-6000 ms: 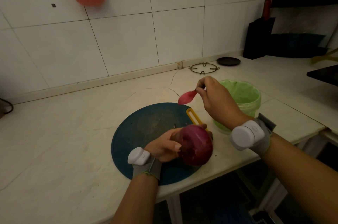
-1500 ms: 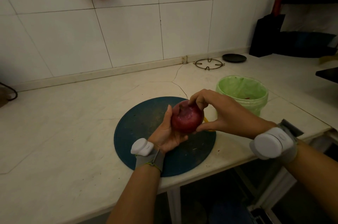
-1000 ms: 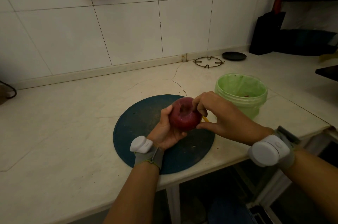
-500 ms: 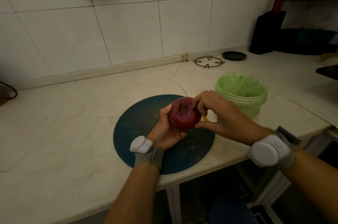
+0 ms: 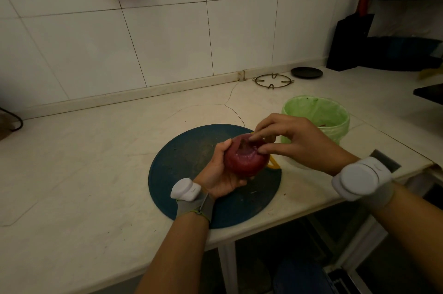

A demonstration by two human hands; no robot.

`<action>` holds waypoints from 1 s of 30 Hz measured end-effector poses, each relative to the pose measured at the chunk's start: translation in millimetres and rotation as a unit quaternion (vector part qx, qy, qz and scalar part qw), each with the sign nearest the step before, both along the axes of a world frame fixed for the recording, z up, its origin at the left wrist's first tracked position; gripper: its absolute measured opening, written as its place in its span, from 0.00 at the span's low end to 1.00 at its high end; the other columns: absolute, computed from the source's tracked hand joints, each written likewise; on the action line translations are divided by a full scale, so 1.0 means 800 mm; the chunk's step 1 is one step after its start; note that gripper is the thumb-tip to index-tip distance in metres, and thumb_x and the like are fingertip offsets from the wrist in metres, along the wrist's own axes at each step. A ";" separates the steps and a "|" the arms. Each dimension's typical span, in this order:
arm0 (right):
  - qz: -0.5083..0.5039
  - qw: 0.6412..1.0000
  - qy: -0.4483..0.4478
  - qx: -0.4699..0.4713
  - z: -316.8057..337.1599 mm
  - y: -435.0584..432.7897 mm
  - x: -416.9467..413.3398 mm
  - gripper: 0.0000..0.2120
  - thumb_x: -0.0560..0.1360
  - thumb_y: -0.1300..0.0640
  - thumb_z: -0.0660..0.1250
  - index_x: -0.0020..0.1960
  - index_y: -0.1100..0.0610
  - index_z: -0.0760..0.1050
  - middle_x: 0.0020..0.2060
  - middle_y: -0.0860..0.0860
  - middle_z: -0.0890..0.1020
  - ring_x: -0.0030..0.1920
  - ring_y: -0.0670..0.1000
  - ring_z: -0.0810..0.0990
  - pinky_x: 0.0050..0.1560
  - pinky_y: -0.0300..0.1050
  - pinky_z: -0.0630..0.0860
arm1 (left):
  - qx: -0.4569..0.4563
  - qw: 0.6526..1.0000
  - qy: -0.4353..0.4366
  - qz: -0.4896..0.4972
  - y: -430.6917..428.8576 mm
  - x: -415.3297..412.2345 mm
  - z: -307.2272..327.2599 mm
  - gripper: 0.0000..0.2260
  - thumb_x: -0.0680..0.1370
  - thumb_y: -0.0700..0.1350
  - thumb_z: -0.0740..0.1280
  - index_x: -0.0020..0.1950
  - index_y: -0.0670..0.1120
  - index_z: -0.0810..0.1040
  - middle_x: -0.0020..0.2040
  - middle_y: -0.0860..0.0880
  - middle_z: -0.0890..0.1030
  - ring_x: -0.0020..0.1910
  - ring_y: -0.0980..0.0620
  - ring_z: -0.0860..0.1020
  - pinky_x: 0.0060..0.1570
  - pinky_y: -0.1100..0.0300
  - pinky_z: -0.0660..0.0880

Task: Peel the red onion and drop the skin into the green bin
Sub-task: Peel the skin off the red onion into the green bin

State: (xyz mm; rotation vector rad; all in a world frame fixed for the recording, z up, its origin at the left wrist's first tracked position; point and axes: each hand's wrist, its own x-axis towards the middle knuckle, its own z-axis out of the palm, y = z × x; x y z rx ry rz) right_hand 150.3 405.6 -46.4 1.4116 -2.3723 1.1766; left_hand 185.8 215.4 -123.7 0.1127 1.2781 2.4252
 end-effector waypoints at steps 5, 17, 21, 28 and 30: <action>-0.007 0.997 -0.038 -0.067 -0.013 -0.005 -0.001 0.08 0.67 0.55 0.71 0.46 0.55 0.83 0.48 0.47 0.80 0.48 0.43 0.78 0.50 0.36 0.74 | 0.025 1.000 -0.012 0.001 0.001 0.000 0.003 0.21 0.73 0.61 0.55 0.60 0.53 0.72 0.49 0.41 0.81 0.32 0.48 0.79 0.24 0.65 0.75; -0.060 0.988 -0.051 -0.132 -0.022 -0.028 0.008 0.06 0.70 0.62 0.71 0.41 0.52 0.82 0.48 0.46 0.73 0.50 0.40 0.73 0.51 0.28 0.68 | 0.070 0.996 -0.048 0.014 -0.003 -0.002 0.000 0.31 0.69 0.63 0.65 0.67 0.48 0.68 0.54 0.36 0.76 0.32 0.46 0.81 0.25 0.60 0.78; -0.042 0.986 -0.090 -0.137 -0.022 -0.027 0.007 0.05 0.70 0.58 0.69 0.41 0.48 0.81 0.47 0.44 0.73 0.50 0.43 0.74 0.52 0.35 0.71 | 0.083 0.996 -0.038 -0.004 -0.004 -0.004 -0.003 0.44 0.56 0.59 0.80 0.67 0.48 0.68 0.55 0.35 0.75 0.34 0.44 0.81 0.27 0.58 0.79; -0.030 0.984 -0.109 -0.140 -0.017 -0.020 0.007 0.05 0.70 0.58 0.68 0.41 0.48 0.80 0.46 0.46 0.71 0.47 0.41 0.73 0.51 0.36 0.72 | 0.132 0.990 -0.039 0.008 -0.006 -0.003 -0.002 0.38 0.60 0.59 0.77 0.64 0.47 0.71 0.54 0.36 0.78 0.34 0.44 0.81 0.27 0.58 0.79; -0.036 0.986 -0.102 -0.130 -0.018 -0.017 0.004 0.07 0.70 0.60 0.70 0.41 0.48 0.80 0.47 0.46 0.71 0.47 0.42 0.73 0.51 0.35 0.72 | 0.157 0.987 -0.027 0.002 -0.006 -0.003 -0.002 0.41 0.58 0.57 0.80 0.66 0.46 0.69 0.53 0.36 0.80 0.35 0.44 0.82 0.28 0.58 0.80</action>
